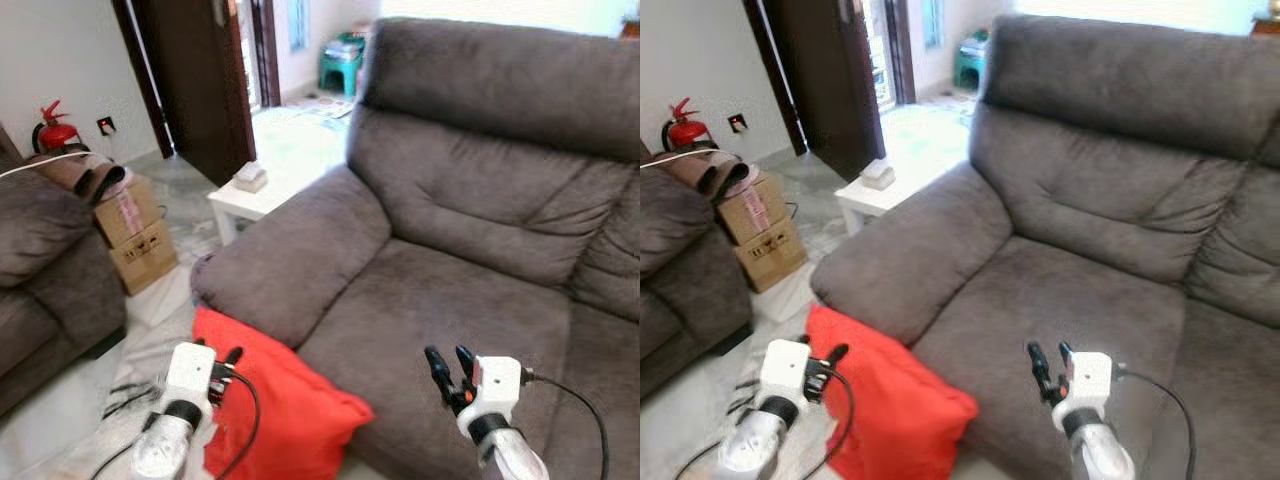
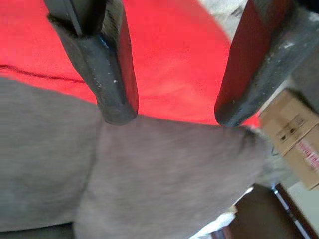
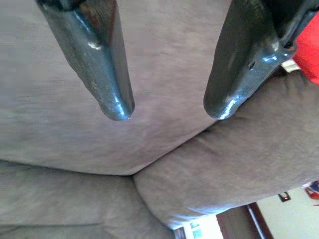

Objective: Move the pillow to the sofa from floor

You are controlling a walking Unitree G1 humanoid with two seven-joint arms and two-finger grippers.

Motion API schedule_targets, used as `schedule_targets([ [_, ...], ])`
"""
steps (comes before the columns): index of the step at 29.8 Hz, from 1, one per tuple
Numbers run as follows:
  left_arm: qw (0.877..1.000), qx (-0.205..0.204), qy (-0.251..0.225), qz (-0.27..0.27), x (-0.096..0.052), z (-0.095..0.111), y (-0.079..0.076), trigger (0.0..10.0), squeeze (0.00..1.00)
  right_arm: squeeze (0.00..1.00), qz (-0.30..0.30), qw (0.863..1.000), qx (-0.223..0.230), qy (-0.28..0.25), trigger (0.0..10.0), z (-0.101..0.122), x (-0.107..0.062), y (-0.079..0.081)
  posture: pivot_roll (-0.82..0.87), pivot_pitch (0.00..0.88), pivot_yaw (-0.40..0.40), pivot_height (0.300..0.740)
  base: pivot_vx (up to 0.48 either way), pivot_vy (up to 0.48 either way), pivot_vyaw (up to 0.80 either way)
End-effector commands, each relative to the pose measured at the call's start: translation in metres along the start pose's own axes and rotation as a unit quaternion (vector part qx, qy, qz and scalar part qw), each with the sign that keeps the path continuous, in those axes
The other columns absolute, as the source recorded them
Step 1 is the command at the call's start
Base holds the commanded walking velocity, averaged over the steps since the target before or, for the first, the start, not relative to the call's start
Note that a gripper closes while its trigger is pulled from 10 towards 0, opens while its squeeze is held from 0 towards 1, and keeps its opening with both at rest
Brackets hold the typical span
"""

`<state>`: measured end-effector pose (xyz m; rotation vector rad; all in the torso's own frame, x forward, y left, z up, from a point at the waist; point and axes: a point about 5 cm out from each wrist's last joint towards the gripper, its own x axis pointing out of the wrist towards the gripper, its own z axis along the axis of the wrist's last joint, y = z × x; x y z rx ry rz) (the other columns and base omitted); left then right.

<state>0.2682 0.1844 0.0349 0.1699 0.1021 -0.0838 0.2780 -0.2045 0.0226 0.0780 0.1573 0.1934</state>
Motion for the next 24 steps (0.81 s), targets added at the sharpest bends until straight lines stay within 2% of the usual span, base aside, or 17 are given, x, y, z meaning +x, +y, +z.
schedule_targets([
  [1, 1.0, 0.006, 0.009, 0.015, -0.007, -0.0057, 0.0101, 10.0, 0.0, 0.0, 0.027, 1.0, -0.007, 0.006, 10.0, -0.0021, 0.0015, 0.0099, -0.03, 0.036, 0.029, 0.646, 0.0, 0.0, 0.58],
  [20, 1.0, 0.006, -0.001, 0.021, -0.0035, -0.0008, 0.0112, 10.0, 0.0, 0.0, 0.04, 0.999, -0.01, 0.012, 10.0, -0.005, -0.0002, 0.0125, -0.03, 0.037, 0.028, 0.646, 0.0, 0.0, 0.8],
  [24, 1.0, 0.006, 0.003, 0.024, -0.0036, -0.002, 0.0128, 10.0, 0.0, 0.0, 0.026, 1.0, 0.008, 0.012, 10.0, -0.0066, -0.0004, 0.0115, -0.02, 0.037, 0.027, 0.646, 0.0, 0.0, 0.6],
])
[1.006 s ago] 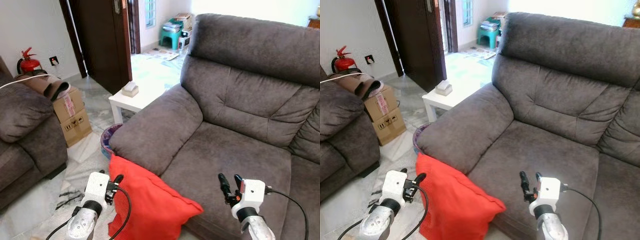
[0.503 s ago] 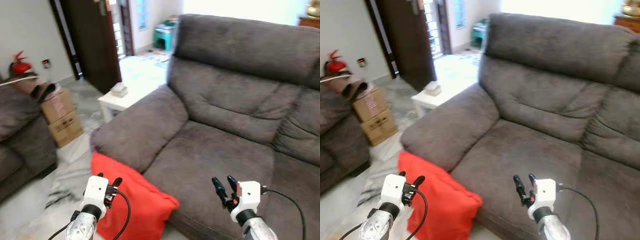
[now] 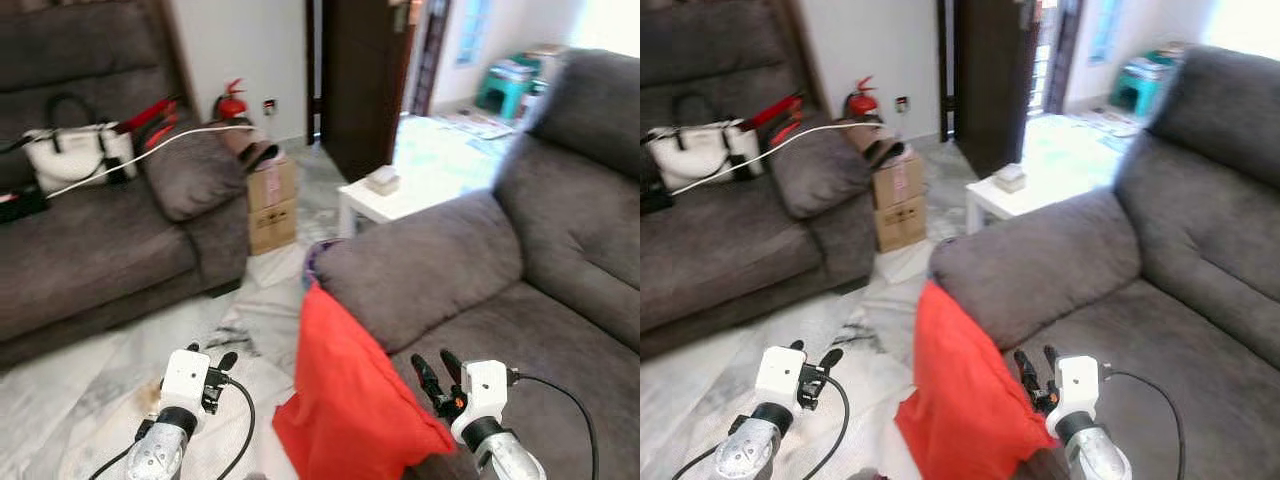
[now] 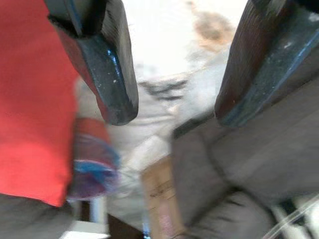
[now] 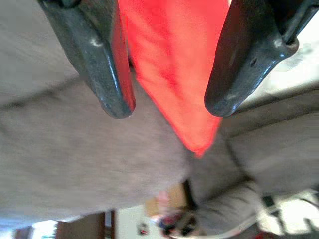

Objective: Move the pillow to the sofa from floor

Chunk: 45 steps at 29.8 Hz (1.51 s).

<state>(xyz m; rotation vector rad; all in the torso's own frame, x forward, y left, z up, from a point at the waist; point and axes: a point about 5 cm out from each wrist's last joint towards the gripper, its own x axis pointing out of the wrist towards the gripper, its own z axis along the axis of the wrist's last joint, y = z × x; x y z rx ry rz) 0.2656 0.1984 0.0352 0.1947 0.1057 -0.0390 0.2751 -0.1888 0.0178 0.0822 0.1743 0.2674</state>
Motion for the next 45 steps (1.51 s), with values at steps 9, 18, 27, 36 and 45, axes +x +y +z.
schedule_targets([
  [9, 1.0, -0.008, 0.003, 0.007, 0.001, 0.0, 0.003, 10.0, 0.0, 0.0, -0.045, 0.999, 0.021, 0.005, 10.0, -0.002, -0.002, -0.009, -0.02, 0.052, 0.026, 0.646, 0.0, 0.0, 0.0],
  [18, 1.0, -0.007, 0.018, -0.009, -0.002, -0.007, -0.001, 10.0, 0.0, 0.0, -0.132, 0.989, 0.066, 0.029, 10.0, -0.011, -0.008, -0.025, -0.02, 0.054, 0.026, 0.646, 0.0, 0.0, 0.0],
  [27, 0.997, -0.001, 0.062, 0.038, -0.022, -0.03, 0.02, 10.0, 0.0, 0.0, -0.146, 0.984, 0.086, 0.061, 10.0, -0.029, -0.02, -0.025, 0.0, 0.062, 0.035, 0.646, 0.0, 0.0, 0.0],
  [36, 0.997, 0.003, 0.074, 0.027, -0.027, -0.037, 0.016, 10.0, 0.0, 1.0, -0.125, 0.984, 0.113, 0.061, 10.0, -0.034, -0.023, -0.022, -0.01, 0.05, 0.044, 0.646, 0.0, 0.0, 0.0],
  [45, 0.998, 0.001, 0.058, 0.018, -0.02, -0.028, 0.014, 10.0, 0.0, 1.0, -0.103, 0.986, 0.074, 0.112, 10.0, -0.043, -0.028, -0.023, 0.0, 0.059, 0.042, 0.646, 0.0, 0.0, 0.0],
])
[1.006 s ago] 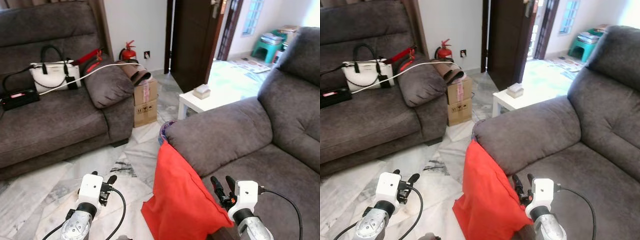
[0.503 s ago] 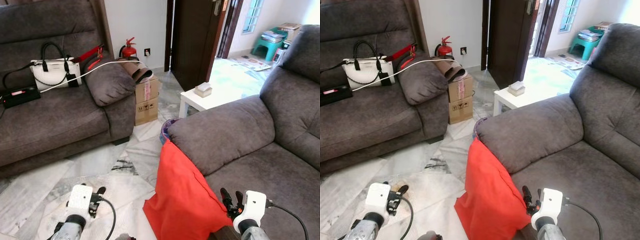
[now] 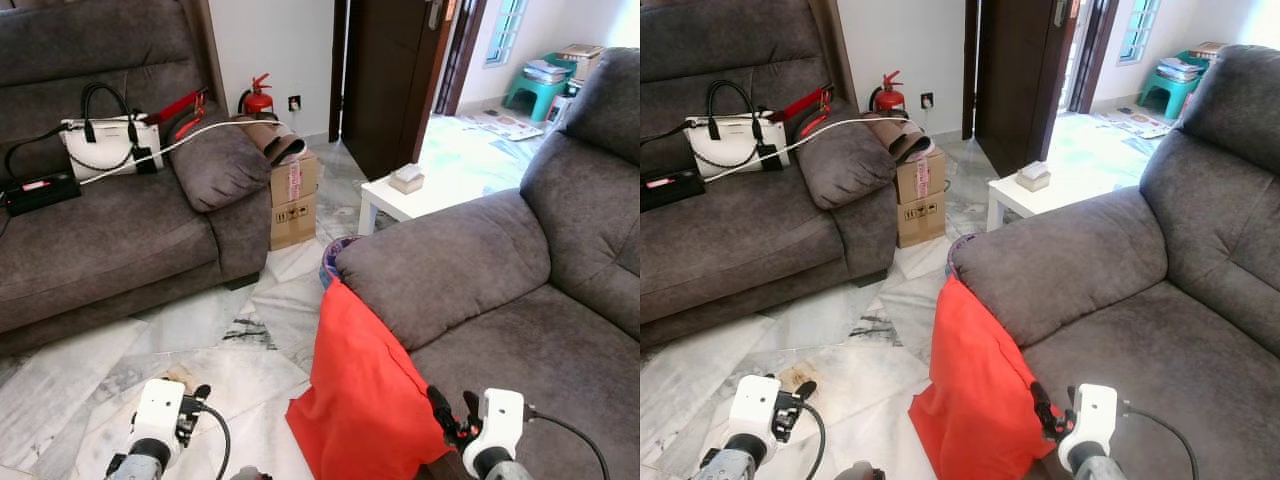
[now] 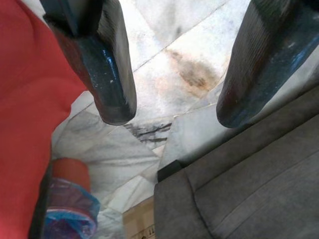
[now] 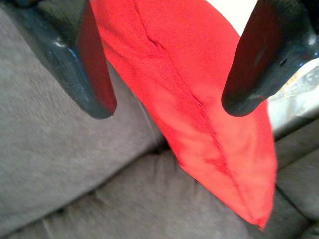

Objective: Move the pillow to the sofa from floor

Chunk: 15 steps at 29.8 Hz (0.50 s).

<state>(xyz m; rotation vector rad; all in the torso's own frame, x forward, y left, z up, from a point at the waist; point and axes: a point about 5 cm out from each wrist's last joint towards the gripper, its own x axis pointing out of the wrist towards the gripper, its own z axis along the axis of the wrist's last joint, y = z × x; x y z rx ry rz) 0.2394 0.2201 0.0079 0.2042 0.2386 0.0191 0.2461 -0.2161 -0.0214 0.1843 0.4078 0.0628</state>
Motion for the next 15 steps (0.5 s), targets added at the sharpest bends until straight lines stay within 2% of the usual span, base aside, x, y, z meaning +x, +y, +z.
schedule_targets([
  [1, 1.0, -0.005, -0.018, -0.011, 0.0051, 0.0101, -0.0033, 10.0, 0.0, 1.0, -0.007, 1.0, -0.001, 0.012, 10.0, -0.0002, 0.0031, 0.0016, 0.01, 0.071, 0.044, 0.646, 0.0, 0.0, 0.0],
  [3, 0.999, -0.009, -0.025, -0.023, 0.0068, 0.0145, -0.008, 10.0, 0.0, 1.0, -0.011, 1.0, 0.003, 0.016, 10.0, 0.0007, 0.0074, 0.0065, 0.02, 0.08, 0.048, 0.646, 0.0, 0.0, 0.0],
  [8, 0.999, -0.008, -0.027, -0.027, 0.005, 0.0152, -0.0088, 10.0, 0.0, 1.0, -0.008, 1.0, 0.01, 0.028, 10.0, -0.0004, 0.0097, 0.0098, 0.04, 0.093, 0.053, 0.646, 0.0, 0.0, 0.0],
  [9, 0.999, -0.007, -0.027, -0.027, 0.0041, 0.0151, -0.0081, 10.0, 0.0, 1.0, -0.005, 0.999, 0.023, 0.029, 10.0, -0.0007, 0.0102, 0.0105, 0.04, 0.095, 0.053, 0.646, 0.0, 0.0, 0.0],
  [15, 0.999, -0.006, -0.026, -0.025, 0.0009, 0.0146, -0.0042, 10.0, 0.0, 1.0, -0.004, 0.999, 0.011, 0.05, 10.0, -0.004, 0.0092, 0.0077, 0.05, 0.112, 0.051, 0.646, 0.0, 0.0, 0.0],
])
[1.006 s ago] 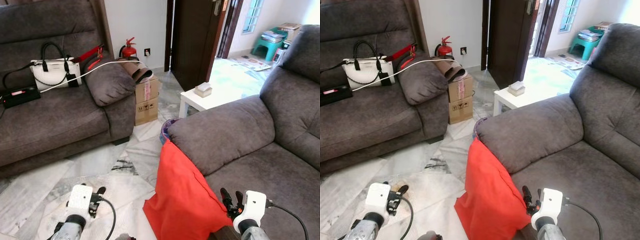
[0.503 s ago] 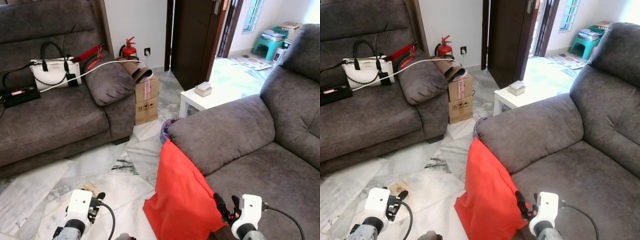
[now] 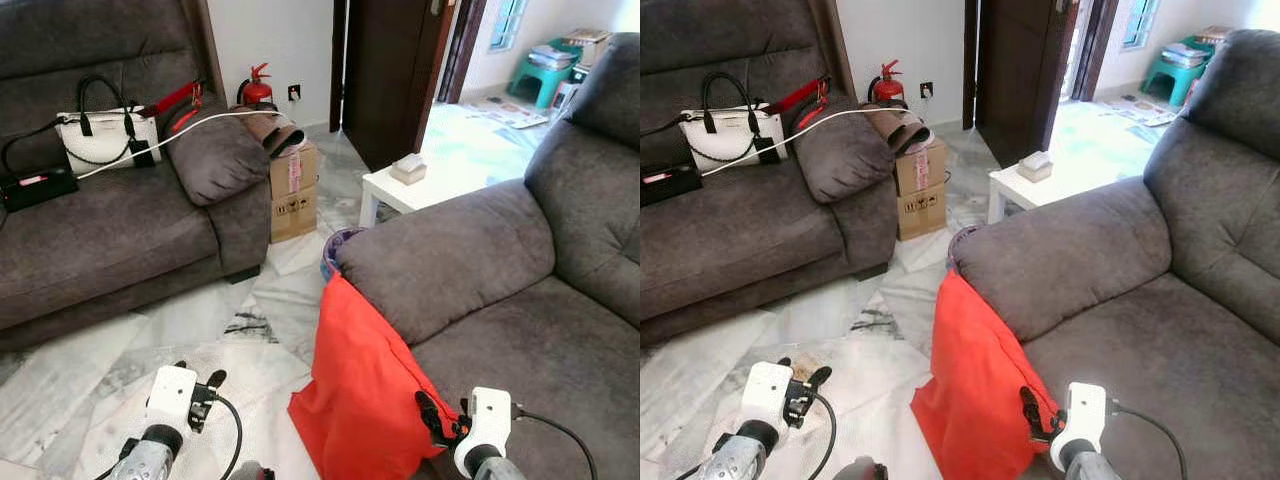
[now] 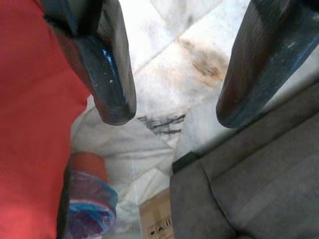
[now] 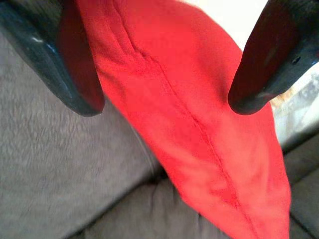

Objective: Move the pillow to the sofa from floor

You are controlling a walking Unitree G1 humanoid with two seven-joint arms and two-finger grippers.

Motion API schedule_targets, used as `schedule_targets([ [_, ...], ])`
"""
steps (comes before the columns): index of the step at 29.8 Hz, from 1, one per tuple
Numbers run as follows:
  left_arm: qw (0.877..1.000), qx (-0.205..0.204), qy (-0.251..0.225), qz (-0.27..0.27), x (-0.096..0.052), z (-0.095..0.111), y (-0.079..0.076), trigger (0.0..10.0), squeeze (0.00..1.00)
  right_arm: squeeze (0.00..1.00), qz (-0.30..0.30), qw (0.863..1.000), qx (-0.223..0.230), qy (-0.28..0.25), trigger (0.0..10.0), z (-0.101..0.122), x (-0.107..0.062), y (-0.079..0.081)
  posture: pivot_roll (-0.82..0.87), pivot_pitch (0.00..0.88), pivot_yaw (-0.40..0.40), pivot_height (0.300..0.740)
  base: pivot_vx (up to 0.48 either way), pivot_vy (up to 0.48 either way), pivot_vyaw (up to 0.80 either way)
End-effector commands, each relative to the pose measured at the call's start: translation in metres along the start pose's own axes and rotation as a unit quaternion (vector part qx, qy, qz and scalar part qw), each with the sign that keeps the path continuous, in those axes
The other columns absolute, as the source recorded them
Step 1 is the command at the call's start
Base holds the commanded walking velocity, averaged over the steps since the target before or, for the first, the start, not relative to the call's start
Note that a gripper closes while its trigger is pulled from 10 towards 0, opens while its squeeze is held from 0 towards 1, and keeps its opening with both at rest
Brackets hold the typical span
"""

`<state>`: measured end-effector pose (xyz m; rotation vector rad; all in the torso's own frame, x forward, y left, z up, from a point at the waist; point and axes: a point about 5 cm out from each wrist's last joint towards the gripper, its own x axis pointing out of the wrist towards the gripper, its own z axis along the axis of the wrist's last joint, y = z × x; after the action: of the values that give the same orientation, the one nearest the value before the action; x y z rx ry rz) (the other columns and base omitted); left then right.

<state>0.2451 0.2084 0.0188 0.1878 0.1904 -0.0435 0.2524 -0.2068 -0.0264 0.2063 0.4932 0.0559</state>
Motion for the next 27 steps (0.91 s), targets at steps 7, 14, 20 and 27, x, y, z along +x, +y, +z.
schedule_targets([
  [7, 1.0, -0.003, 0.001, 0.006, -0.003, 0.003, 0.005, 10.0, 0.0, 0.13, -0.031, 0.999, -0.01, 0.022, 10.0, 0.002, -0.001, -0.013, 0.06, 0.121, 0.049, 0.646, 0.0, 0.0, 0.0],
  [14, 1.0, 0.0, 0.005, 0.003, -0.006, 0.002, 0.005, 10.0, 0.0, 0.0, -0.019, 0.999, 0.008, 0.034, 10.0, 0.0, -0.003, -0.015, 0.05, 0.122, 0.046, 0.646, 0.0, 0.0, 0.0],
  [20, 1.0, 0.003, 0.007, 0.005, -0.008, 0.001, 0.008, 10.0, 0.0, 0.0, -0.008, 0.999, 0.009, 0.049, 10.0, -0.005, -0.004, -0.014, 0.06, 0.118, 0.037, 0.646, 0.0, 0.0, 0.0],
  [27, 1.0, 0.001, 0.011, 0.001, -0.011, -0.001, 0.006, 10.0, 0.0, 0.0, 0.037, 0.996, 0.015, 0.082, 10.0, -0.013, -0.006, -0.01, 0.06, 0.089, 0.034, 0.646, 0.0, 0.0, 0.0],
])
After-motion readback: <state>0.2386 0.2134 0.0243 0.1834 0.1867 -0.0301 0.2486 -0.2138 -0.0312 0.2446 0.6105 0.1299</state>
